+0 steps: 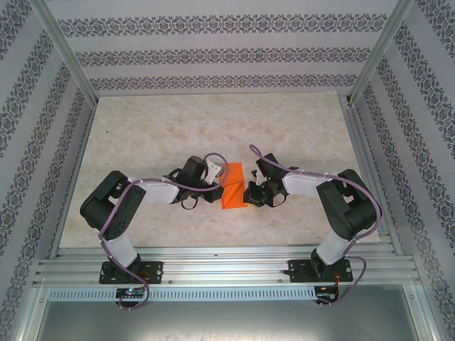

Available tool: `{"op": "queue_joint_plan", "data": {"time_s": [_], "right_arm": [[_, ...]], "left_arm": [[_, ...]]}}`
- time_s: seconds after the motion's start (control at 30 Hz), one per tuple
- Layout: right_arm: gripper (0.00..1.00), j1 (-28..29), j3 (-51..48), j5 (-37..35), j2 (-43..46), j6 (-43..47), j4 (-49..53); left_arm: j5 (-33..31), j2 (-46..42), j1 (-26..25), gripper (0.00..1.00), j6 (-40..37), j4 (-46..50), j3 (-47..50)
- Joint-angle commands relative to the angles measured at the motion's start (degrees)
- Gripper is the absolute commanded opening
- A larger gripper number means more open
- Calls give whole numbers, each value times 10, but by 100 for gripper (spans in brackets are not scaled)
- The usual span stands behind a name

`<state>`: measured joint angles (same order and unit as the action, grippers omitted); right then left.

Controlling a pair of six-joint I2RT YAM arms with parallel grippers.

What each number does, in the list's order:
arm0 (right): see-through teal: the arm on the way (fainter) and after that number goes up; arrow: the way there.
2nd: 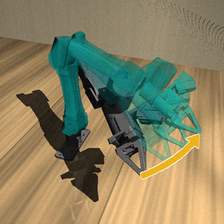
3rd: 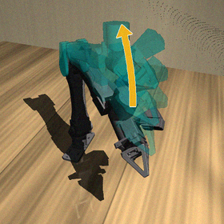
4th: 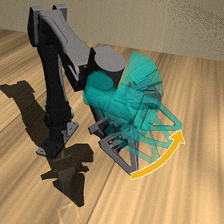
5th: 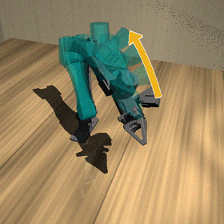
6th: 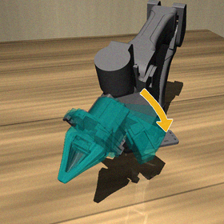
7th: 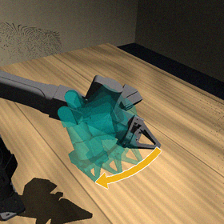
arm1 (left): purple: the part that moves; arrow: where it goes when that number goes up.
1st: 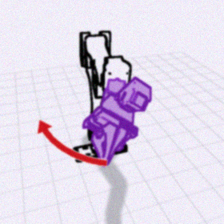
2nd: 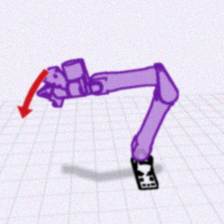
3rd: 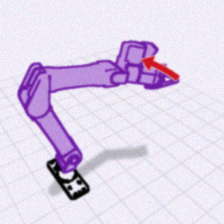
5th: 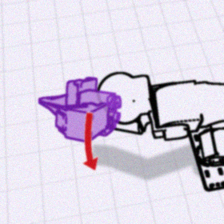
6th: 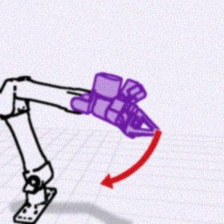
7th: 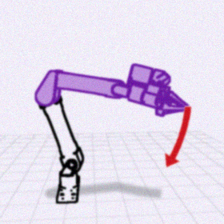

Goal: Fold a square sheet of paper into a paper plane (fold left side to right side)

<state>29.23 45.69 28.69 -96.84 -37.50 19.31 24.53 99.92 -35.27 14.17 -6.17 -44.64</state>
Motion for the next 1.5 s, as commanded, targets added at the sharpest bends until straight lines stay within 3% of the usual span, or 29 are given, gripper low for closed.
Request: {"op": "queue_joint_plan", "data": {"time_s": [0.0,1.47], "right_arm": [[9,7,-3,-30,-23,11,25],[11,14,5,-32,-39,15,34]], "left_arm": [[-9,8,7,0,-4,-6,-14],[-56,8,10,0,5,-12,-9]]}}
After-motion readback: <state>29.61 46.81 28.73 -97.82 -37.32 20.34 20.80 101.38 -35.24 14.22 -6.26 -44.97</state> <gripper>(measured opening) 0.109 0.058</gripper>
